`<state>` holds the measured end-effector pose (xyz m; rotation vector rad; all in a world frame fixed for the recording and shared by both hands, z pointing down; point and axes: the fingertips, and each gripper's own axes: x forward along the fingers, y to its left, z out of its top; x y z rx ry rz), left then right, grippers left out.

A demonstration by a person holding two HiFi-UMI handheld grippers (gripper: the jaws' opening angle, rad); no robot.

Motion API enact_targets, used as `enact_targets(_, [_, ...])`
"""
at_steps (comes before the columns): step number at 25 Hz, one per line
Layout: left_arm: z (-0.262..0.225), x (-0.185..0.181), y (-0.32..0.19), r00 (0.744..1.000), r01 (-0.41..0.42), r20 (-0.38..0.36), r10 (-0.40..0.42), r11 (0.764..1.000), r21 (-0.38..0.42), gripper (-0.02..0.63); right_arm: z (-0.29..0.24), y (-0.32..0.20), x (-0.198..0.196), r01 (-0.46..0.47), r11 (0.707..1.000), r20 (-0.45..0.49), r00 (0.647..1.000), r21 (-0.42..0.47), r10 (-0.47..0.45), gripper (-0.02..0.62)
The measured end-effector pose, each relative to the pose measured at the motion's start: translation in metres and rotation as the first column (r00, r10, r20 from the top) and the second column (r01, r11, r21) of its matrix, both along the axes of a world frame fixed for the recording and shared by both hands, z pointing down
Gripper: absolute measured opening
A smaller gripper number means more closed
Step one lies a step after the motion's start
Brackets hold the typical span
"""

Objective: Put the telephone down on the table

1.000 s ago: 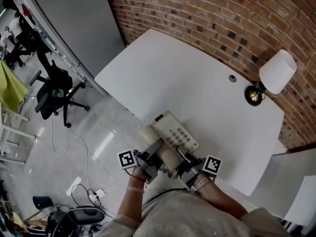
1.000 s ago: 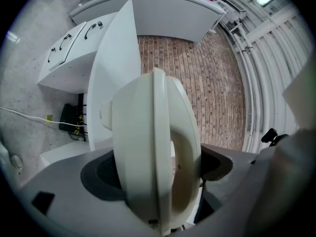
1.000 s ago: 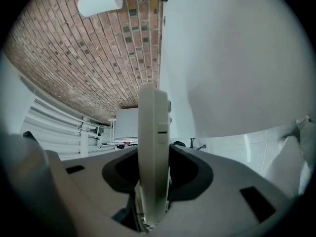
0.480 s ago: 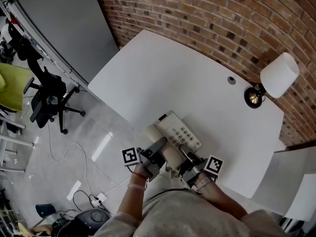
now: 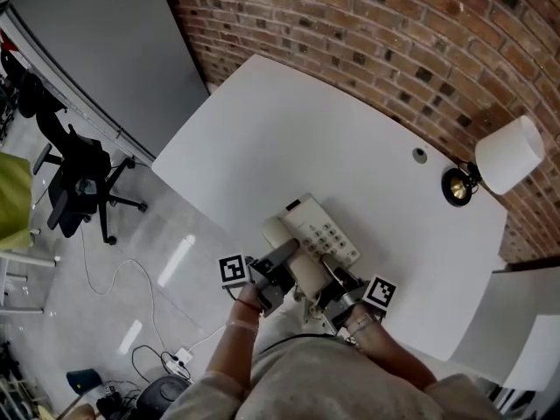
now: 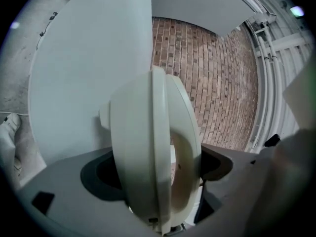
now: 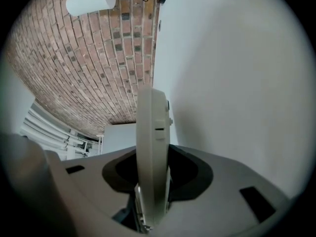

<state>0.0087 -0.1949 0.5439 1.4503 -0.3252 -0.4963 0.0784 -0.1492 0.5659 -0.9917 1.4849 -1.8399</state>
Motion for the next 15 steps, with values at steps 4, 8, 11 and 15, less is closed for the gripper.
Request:
enact_targets(4, [0.004,0.000,-0.020,1.000,-0.012,-0.006,0.012,1.000,-0.004,0.433,0.002,-0.019,-0.001,-0.017,1.000,-0.002,1.000,-0.006,0.017,0.147])
enact_targets(8, [0.008,-0.003,-0.035,1.000,-0.030,-0.006,0.030,1.000,-0.005,0.433,0.008,-0.035,-0.003,-0.022,1.000,-0.011,1.000,0.006,0.022,0.147])
enact_targets(11, [0.009,-0.005,-0.047,0.999,-0.039,-0.007,0.039,0.999,0.001,0.433,0.006,-0.047,-0.006,-0.034,0.999,-0.012,0.999,0.012,0.034,0.147])
enact_targets(15, [0.009,-0.007,-0.063,0.999,-0.032,-0.024,0.032,0.999,-0.013,0.433,0.006,-0.062,-0.007,-0.055,0.998,-0.019,0.998,0.013,0.055,0.147])
